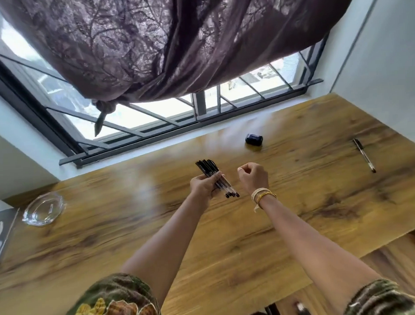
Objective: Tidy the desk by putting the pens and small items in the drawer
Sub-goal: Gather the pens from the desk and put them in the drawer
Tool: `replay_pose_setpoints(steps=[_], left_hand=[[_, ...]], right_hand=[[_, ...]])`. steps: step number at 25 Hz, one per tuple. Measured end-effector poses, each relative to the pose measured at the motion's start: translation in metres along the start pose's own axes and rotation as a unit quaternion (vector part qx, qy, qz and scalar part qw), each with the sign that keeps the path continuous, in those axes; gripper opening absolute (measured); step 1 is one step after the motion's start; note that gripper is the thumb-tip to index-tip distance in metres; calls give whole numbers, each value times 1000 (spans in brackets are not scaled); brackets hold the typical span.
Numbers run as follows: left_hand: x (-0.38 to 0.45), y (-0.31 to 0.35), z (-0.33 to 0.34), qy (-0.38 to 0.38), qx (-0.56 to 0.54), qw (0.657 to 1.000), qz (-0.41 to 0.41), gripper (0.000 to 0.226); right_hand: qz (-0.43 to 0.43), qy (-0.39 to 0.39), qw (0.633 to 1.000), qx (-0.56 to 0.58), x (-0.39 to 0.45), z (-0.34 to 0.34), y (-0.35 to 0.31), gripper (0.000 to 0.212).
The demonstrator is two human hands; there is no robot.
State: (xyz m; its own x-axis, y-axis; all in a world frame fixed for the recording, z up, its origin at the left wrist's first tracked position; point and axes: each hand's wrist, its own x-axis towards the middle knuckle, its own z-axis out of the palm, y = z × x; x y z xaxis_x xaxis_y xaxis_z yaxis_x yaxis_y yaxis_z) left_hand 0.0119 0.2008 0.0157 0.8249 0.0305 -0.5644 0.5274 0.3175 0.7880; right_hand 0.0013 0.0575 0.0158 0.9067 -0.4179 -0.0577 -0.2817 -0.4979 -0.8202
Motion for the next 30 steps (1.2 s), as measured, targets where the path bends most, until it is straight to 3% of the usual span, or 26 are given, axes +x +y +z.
replay_pose_setpoints(steps=[5,10,13,15,19,23,26,30], left_hand=[[11,-15,55,-10,32,999,-19,36],[24,-27,92,-12,54,998,-18,31],[29,-25,104,-6,67,998,-13,28],[33,-21,110,-5,76,997,-11,21],[40,-14,113,-3,87,996,0,19],[40,-14,109,4,89,996,-3,27],[40,-15,106,5,87,996,-11,39],[38,-17,106,5,91,996,-19,41]], right_hand=[[-21,72,992,-97,57,-47,46,16],[-79,106,962,-239,93,-80,91,14],[-41,152,931,-329,116,-107,116,24],[24,141,918,-369,136,-122,138,39],[100,106,942,-301,172,-135,164,60],[162,121,943,-264,178,-144,168,43],[139,140,939,-282,176,-142,174,37],[107,169,943,-268,184,-152,183,52]])
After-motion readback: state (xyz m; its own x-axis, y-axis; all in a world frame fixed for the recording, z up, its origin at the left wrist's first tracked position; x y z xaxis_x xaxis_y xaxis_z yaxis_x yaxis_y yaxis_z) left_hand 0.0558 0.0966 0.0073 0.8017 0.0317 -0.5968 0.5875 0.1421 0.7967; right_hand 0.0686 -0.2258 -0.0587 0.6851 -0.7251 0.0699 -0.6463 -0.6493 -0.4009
